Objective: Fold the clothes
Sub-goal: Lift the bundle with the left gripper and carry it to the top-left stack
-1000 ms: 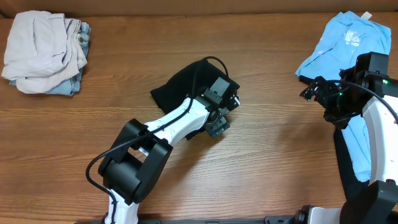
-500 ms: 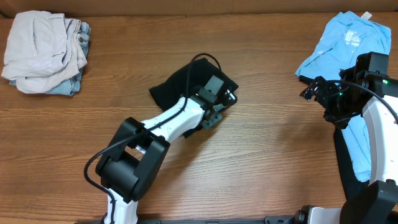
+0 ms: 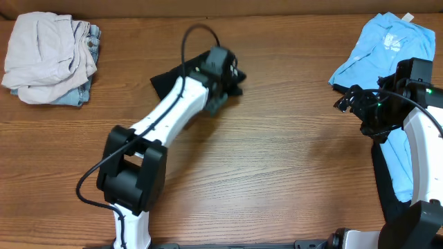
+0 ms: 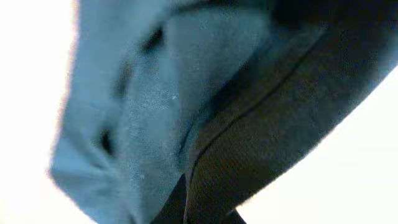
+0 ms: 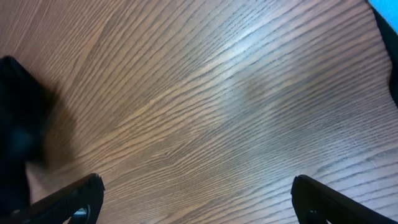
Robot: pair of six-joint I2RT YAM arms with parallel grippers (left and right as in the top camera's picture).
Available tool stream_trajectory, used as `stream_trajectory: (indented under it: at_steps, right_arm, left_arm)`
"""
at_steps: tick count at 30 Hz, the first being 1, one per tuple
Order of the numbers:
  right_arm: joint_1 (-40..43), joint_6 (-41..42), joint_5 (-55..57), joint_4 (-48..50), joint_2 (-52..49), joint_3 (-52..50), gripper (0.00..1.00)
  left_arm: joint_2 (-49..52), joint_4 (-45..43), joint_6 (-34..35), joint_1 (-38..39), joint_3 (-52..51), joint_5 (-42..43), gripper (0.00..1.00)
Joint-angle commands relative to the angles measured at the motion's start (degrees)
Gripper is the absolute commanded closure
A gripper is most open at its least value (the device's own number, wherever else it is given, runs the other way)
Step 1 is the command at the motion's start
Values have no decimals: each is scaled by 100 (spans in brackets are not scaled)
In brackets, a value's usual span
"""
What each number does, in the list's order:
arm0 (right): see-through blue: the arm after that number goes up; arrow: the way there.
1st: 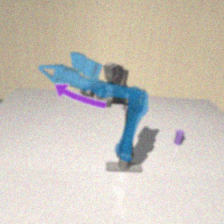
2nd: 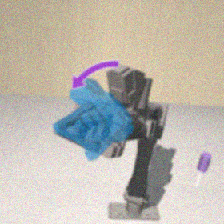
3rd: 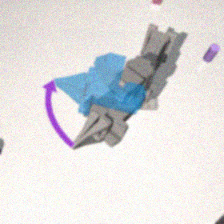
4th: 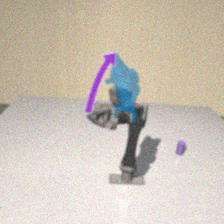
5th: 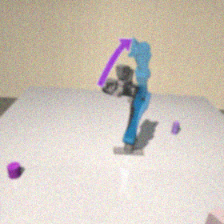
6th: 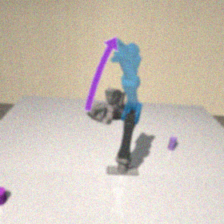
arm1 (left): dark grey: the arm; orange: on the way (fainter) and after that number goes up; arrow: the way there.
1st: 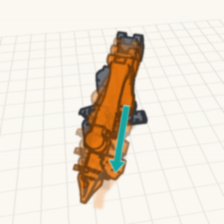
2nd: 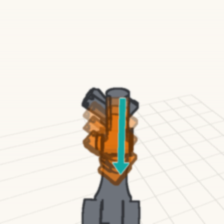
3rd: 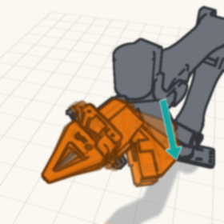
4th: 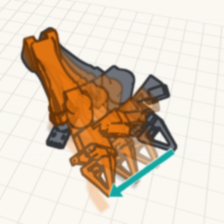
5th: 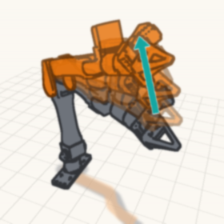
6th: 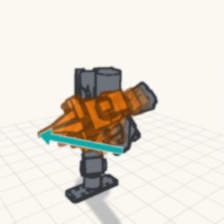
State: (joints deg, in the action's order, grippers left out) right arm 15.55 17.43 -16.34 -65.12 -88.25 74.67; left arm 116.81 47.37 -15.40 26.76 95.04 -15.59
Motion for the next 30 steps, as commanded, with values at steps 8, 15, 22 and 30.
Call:
stream_trajectory:
  at_steps: [8, 15, 22, 30]
  right_arm:
    - [-11, -195, -31, 28, 111, 39, 0]
    - [-11, -439, -26, -116, 111, 39, 0]
    - [-11, -433, -48, -120, 111, 39, 0]
    - [-11, -422, -46, -35, 111, 39, 0]
  left_arm:
    - [7, 960, -540, -612, 2870, -1390, 96]
    - [7, 957, -645, -1604, 3960, -1462, 96]
    - [9, 898, -155, -3200, 3969, -1456, 96]
    - [33, 195, 76, -4791, 3906, -704, 96]
